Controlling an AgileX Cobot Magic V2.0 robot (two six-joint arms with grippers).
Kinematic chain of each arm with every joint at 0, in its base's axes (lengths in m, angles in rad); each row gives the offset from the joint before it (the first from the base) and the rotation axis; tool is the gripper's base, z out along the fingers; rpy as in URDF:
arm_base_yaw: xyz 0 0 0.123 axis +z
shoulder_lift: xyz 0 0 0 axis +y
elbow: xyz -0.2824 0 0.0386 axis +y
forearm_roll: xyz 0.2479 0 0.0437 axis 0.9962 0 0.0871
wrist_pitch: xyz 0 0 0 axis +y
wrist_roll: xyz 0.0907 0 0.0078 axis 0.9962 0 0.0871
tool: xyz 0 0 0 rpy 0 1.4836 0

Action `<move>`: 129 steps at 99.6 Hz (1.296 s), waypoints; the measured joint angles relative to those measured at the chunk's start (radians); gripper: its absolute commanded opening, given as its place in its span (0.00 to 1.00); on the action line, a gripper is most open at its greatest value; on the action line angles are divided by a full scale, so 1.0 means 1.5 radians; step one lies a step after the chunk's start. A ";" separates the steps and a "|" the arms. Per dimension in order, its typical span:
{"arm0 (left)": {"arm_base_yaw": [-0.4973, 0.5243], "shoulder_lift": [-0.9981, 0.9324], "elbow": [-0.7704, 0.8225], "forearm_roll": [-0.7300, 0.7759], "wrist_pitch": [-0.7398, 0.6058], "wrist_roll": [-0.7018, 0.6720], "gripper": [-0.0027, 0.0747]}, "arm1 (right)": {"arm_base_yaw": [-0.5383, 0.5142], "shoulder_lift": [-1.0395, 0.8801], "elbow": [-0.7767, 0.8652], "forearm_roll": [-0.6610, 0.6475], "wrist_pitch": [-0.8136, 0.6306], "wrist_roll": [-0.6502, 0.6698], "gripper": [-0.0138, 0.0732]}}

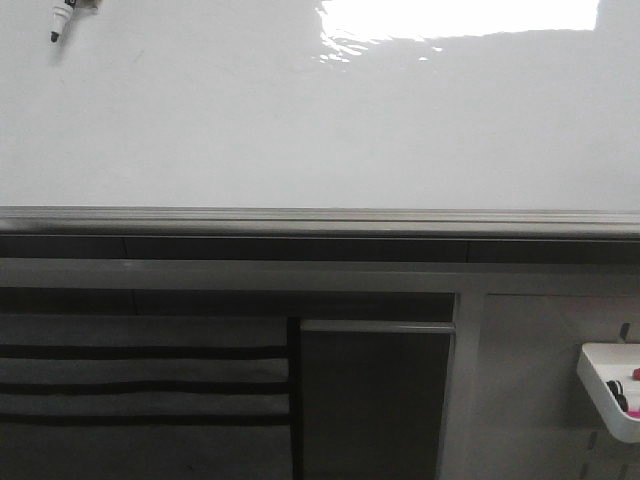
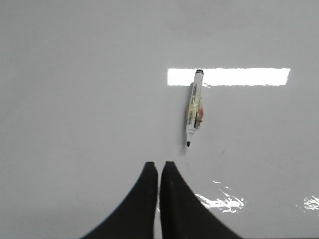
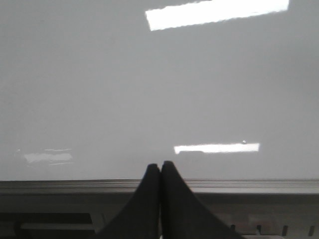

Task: Write number 3 on whiteboard

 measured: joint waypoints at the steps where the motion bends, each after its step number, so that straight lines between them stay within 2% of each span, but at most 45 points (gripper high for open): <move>1: 0.000 0.004 -0.006 0.002 0.013 0.000 0.01 | 0.000 0.002 -0.006 0.000 0.006 -0.005 0.07; 15: 0.000 0.069 -0.112 0.042 0.115 0.000 0.01 | 0.000 0.064 -0.110 0.000 0.084 -0.041 0.07; 32: 0.000 0.131 -0.165 0.050 0.145 0.000 0.01 | 0.000 0.117 -0.191 0.000 0.093 -0.047 0.07; 94: 0.000 0.157 -0.166 0.050 0.146 0.000 0.01 | 0.000 0.123 -0.198 0.006 0.091 -0.048 0.09; 103: 0.000 0.157 -0.166 0.050 0.146 0.000 0.01 | 0.000 0.123 -0.198 0.006 0.094 -0.048 0.19; 108: 0.000 0.157 -0.166 0.050 0.146 0.000 0.02 | 0.000 0.123 -0.198 0.006 0.097 -0.048 0.30; 114: 0.000 0.157 -0.166 0.054 0.146 0.000 0.06 | 0.000 0.123 -0.198 0.006 0.101 -0.048 0.46; 120: 0.000 0.157 -0.166 0.061 0.146 0.000 0.16 | 0.000 0.123 -0.198 0.006 0.104 -0.048 0.64; 129: 0.000 0.157 -0.166 0.070 0.146 0.000 0.38 | 0.000 0.123 -0.198 0.006 0.104 -0.048 0.82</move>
